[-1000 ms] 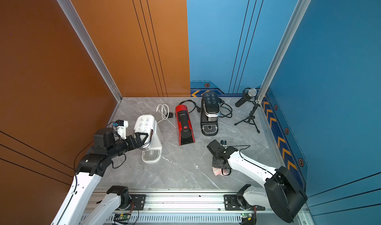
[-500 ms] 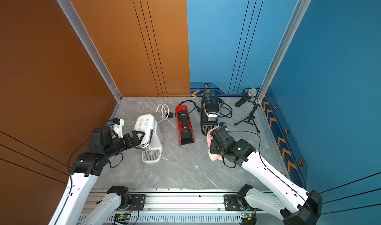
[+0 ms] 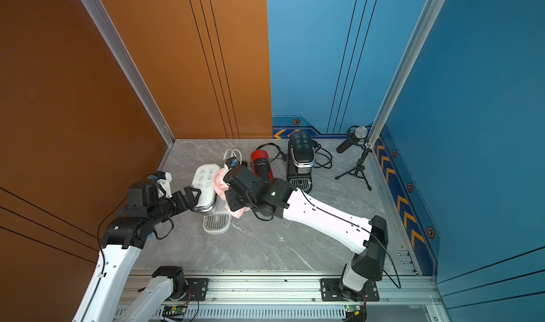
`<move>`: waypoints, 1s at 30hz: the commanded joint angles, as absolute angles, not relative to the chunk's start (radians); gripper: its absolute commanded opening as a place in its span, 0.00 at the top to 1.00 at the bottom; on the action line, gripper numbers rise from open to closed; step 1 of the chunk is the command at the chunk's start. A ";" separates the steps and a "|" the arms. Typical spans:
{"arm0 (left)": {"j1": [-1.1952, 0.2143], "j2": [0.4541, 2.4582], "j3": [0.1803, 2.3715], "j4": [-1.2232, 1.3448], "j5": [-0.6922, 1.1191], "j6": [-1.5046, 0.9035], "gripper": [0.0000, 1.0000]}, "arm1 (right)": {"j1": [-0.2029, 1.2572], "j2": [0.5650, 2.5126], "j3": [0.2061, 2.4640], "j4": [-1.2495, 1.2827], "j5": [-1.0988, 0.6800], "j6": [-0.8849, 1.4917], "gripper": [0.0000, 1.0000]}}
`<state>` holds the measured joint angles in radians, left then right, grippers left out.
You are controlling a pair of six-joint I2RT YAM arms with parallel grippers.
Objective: Wipe the surface of a coffee machine
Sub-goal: Wipe the dirt from the surface of the coffee machine.
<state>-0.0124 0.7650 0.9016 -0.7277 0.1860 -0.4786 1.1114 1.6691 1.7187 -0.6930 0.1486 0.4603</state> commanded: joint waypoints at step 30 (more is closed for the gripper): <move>0.115 0.688 0.742 -0.763 0.089 -0.565 0.01 | 1.082 2.035 1.961 -0.457 0.084 0.299 1.00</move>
<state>0.1028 0.6815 0.7868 -0.6350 0.1421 -0.5709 1.1297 1.9793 1.9434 -0.4469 0.0551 0.3290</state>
